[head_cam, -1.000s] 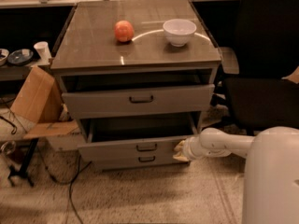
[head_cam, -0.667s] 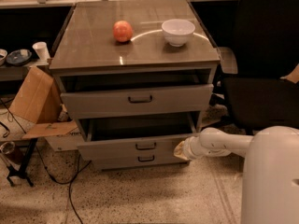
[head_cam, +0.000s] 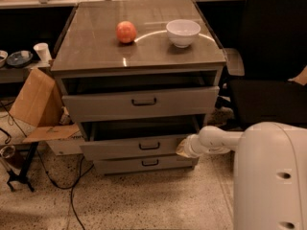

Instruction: Open middle drawer

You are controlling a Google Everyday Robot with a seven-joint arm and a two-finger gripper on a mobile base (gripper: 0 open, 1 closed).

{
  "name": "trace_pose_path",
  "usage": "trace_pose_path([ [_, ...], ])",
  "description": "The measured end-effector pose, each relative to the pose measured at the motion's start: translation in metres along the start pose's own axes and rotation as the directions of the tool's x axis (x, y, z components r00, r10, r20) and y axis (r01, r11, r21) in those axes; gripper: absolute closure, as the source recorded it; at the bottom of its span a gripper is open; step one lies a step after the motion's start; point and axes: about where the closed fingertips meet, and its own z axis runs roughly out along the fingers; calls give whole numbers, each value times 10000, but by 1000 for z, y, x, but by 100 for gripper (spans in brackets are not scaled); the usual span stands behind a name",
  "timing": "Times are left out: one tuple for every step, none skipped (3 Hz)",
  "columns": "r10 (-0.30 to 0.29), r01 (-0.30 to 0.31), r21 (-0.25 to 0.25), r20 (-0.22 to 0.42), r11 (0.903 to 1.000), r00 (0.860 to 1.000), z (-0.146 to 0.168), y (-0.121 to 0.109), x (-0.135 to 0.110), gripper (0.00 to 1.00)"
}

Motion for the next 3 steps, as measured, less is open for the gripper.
trace_pose_path([
  [-39, 43, 251, -175, 9997, 9998, 7, -16, -5, 27],
  [-66, 76, 402, -266, 9992, 9996, 10, -25, -9, 4],
  [-65, 76, 402, -266, 9992, 9996, 7, -22, -6, 0],
])
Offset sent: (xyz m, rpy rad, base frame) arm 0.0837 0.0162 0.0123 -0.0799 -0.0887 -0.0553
